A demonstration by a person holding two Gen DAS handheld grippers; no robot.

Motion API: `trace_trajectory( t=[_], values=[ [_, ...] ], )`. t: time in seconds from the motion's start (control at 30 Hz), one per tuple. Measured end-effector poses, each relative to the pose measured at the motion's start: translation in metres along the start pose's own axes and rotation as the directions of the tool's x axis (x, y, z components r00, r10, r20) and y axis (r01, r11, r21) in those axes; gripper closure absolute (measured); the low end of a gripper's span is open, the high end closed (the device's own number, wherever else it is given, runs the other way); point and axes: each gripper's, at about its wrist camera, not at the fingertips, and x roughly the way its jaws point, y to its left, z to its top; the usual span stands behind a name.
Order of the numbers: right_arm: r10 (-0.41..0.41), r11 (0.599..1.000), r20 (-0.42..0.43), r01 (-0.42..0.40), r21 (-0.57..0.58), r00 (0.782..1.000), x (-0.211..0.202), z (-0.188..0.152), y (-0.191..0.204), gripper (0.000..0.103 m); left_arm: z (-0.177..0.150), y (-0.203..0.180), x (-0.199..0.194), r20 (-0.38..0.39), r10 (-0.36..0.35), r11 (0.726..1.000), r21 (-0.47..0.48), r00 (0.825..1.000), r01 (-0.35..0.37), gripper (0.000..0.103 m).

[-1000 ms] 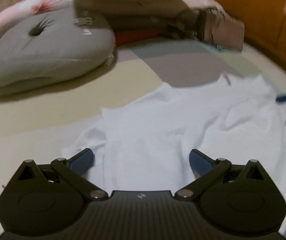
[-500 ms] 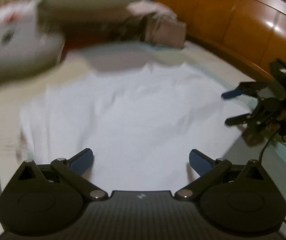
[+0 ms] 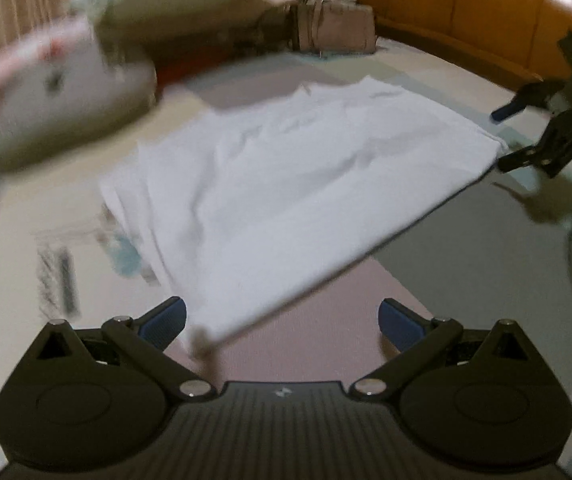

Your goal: Fold clothes

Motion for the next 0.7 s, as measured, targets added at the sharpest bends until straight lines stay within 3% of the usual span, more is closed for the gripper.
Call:
trace_trajectory(
  t=[0.07,0.13,0.2,0.3,0.47,0.7],
  values=[
    [-0.050,0.997,0.008,0.050,-0.058,0.999,-0.015,-0.004,0.009,0.000,0.004,-0.015,0.000,0.023,0.070,0.993,0.095,0.997,-0.072,0.001],
    [-0.086,0.986,0.028,0.089,-0.139,0.996,-0.022,-0.006,0.023,0.000,0.005,-0.031,0.005,0.042,0.137,0.968,0.206,0.990,-0.143,0.001],
    [-0.121,0.967,0.045,0.128,-0.222,0.992,-0.019,-0.008,0.037,0.000,0.000,-0.049,0.016,0.057,0.204,0.917,0.339,0.977,-0.211,0.001],
    [-0.172,0.938,0.039,0.175,-0.301,0.984,-0.006,-0.014,0.046,0.000,-0.012,-0.066,0.030,0.097,0.287,0.807,0.511,0.953,-0.295,0.001],
    [-0.196,0.928,0.019,0.192,-0.318,0.980,0.010,-0.011,0.043,0.000,-0.009,-0.075,0.041,0.142,0.314,0.733,0.592,0.939,-0.335,0.001],
    [-0.274,0.793,0.118,0.294,-0.534,0.954,0.033,0.013,0.083,0.000,0.012,-0.107,0.072,0.227,0.296,0.599,0.713,0.928,-0.365,0.001]
  ],
)
